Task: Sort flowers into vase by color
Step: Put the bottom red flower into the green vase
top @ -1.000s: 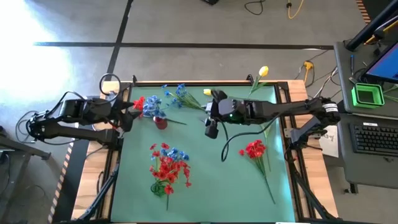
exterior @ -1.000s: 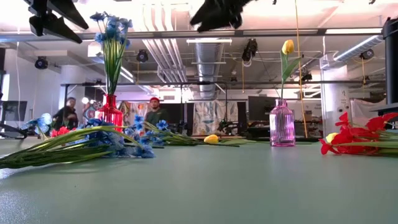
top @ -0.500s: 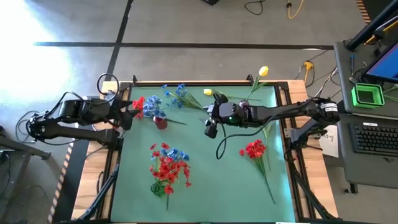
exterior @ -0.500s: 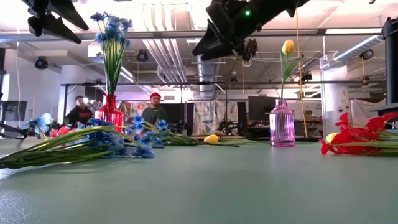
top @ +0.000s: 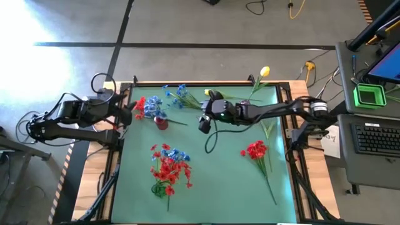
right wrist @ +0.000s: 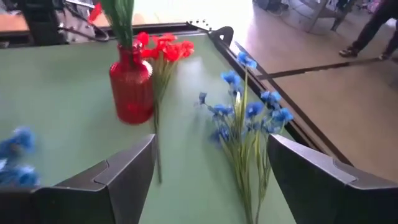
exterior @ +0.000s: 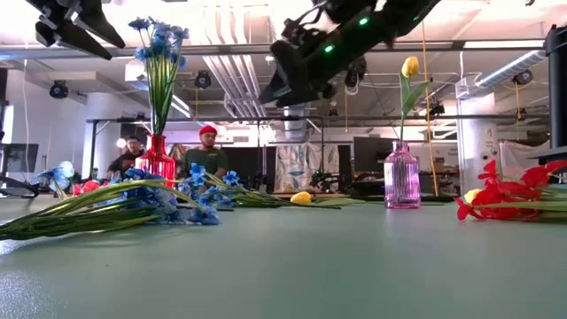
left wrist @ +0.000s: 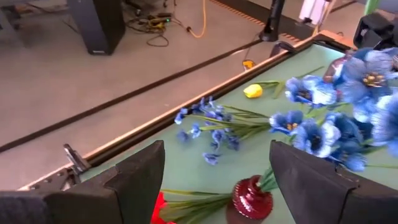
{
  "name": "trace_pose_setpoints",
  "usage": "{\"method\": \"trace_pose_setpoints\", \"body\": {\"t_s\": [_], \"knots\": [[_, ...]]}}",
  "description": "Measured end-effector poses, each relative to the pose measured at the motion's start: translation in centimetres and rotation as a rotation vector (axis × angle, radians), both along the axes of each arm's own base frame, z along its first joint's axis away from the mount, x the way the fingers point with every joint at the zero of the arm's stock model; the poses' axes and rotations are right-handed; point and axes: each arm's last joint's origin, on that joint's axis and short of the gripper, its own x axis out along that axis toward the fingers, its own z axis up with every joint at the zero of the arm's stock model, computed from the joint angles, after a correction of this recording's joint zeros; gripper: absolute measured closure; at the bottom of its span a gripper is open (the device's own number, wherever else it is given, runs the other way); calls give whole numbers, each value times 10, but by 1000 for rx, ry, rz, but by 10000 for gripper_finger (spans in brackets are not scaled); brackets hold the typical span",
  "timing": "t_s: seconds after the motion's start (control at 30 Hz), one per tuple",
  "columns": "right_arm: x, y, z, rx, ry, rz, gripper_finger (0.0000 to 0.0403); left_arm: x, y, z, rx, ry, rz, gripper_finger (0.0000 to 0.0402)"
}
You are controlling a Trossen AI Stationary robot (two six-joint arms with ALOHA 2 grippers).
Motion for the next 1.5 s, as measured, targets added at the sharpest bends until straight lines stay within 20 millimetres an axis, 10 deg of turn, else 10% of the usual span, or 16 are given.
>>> {"method": "trace_pose_setpoints", "body": {"t_s": [0.53, 1.5], "knots": [[4, 5, -6, 132, 193, 112, 111, 2, 0, -3, 33, 32, -4, 125], [-44, 104, 23, 673, 721, -65, 129, -2, -1, 14, 24, -11, -85, 125]]}}
